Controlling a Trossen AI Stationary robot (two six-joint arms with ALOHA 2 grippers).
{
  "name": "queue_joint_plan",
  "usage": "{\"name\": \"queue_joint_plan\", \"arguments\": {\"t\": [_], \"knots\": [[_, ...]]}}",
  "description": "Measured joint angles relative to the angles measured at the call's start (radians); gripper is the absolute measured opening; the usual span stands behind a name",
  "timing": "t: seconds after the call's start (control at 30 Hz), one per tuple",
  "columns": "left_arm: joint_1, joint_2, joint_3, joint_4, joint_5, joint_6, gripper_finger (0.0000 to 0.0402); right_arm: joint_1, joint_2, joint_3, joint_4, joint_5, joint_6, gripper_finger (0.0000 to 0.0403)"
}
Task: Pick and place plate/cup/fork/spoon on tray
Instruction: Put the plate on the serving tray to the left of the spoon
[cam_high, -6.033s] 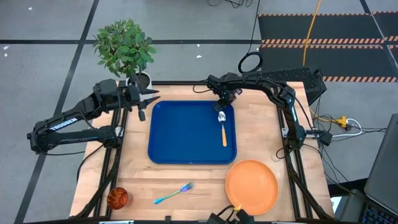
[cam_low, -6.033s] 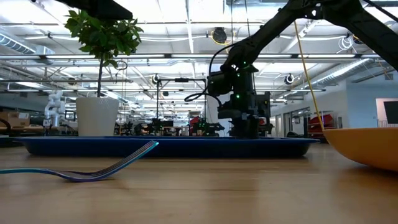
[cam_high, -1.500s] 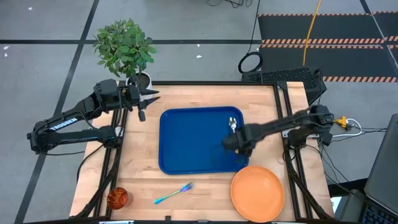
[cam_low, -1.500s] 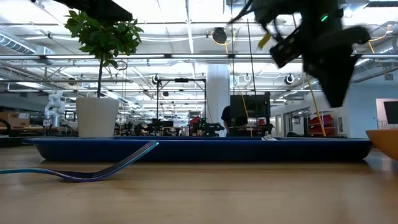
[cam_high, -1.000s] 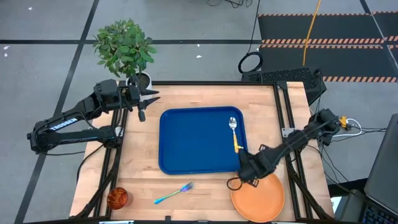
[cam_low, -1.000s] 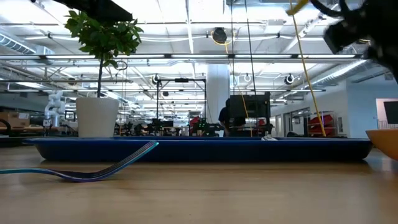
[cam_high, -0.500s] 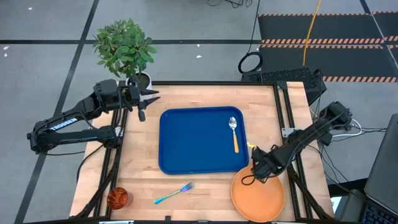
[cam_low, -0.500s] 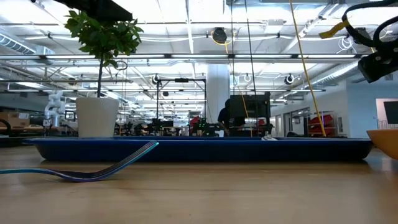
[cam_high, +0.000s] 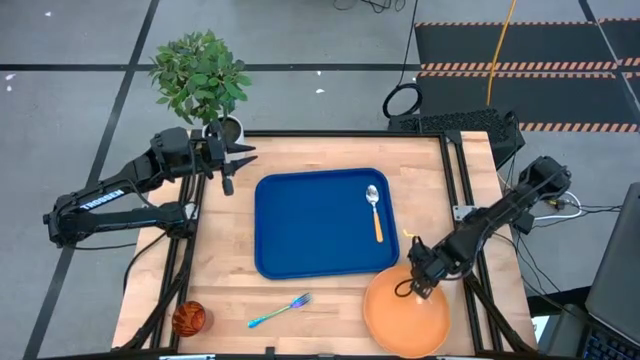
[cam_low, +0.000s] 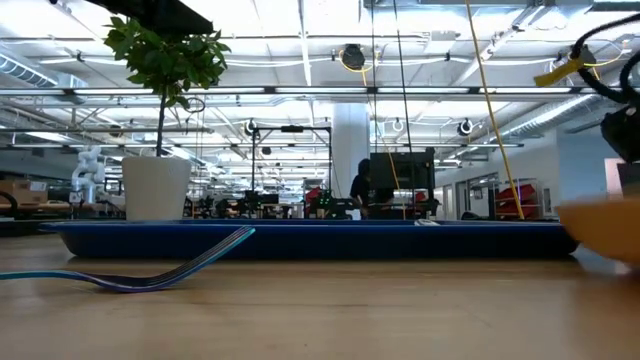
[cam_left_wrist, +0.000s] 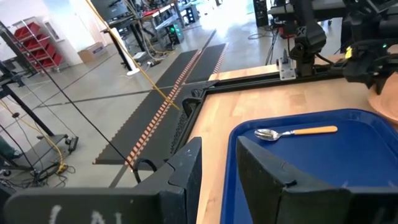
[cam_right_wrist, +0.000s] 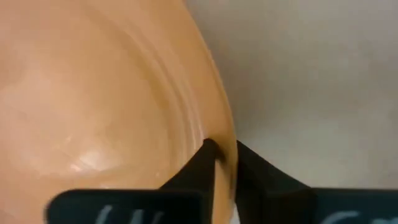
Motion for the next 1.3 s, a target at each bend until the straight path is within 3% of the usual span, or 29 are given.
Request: {"name": "queue_joint_plan", "arguments": {"t": [0.3, 0.6, 0.8, 1.0, 1.17, 1.3], "knots": [[0.000, 0.000, 0.000, 0.000, 0.000, 0.000, 0.0104, 0.004, -0.047, 0.044, -0.001, 0.016, 0.022, 0.0002], [0.000, 0.000, 0.000, 0.013, 0.000, 0.000, 0.0104, -0.065, -0.047, 0.188, -0.033, 0.263, -0.145, 0.0000], [0.000, 0.000, 0.000, 0.029, 0.000, -0.003, 0.0104, -0.201, -0.047, 0.234, -0.020, 0.294, -0.232, 0.0000], [0.000, 0.000, 0.000, 0.030, 0.000, -0.002, 0.0104, -0.386, -0.048, 0.235, 0.145, 0.336, -0.284, 0.0000], [0.000, 0.000, 0.000, 0.035, 0.000, 0.001, 0.0104, -0.574, -0.048, 0.235, 0.255, 0.363, -0.511, 0.0000], [0.000, 0.000, 0.000, 0.037, 0.000, 0.003, 0.0104, -0.714, -0.035, 0.235, 0.267, 0.312, -0.627, 0.0000]]}}
